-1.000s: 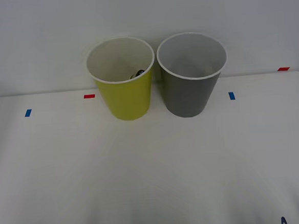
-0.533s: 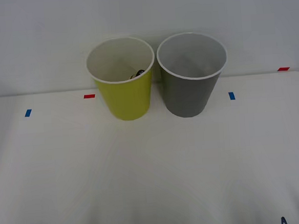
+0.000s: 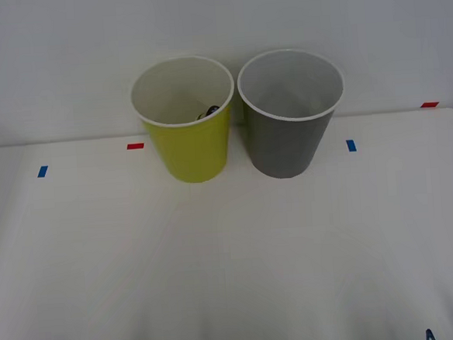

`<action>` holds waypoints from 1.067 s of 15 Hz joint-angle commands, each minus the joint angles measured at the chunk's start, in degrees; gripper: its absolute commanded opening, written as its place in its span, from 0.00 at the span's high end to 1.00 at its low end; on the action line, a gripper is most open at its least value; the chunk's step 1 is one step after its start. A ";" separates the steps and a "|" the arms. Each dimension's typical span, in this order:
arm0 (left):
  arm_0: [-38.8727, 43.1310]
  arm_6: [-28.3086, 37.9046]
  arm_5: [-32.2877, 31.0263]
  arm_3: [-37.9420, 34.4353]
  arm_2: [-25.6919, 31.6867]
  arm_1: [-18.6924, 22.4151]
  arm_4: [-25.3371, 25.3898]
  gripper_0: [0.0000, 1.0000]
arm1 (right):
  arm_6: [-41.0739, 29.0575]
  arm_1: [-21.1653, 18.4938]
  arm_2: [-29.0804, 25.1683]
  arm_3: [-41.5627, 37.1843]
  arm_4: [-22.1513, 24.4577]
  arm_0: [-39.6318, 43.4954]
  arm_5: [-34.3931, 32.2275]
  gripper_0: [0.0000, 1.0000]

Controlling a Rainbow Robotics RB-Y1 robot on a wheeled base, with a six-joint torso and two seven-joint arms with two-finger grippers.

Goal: Put cans in the gray bin and PET bottles in the light green bin.

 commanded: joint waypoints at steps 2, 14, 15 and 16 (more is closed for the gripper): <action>0.00 0.00 0.01 0.00 0.00 0.00 0.01 0.00 | 0.00 0.00 0.00 0.00 0.00 0.00 0.00 0.00; 0.00 0.00 0.01 0.00 0.00 0.00 0.01 0.00 | 0.00 0.00 0.00 0.00 0.00 0.00 0.00 0.00; 0.00 0.00 0.01 0.00 0.00 0.00 0.01 0.00 | 0.00 0.00 0.00 0.00 0.00 0.00 0.00 0.00; 0.00 0.00 0.01 0.00 0.00 0.00 0.01 0.00 | 0.00 0.00 0.00 0.00 0.00 0.00 0.00 0.00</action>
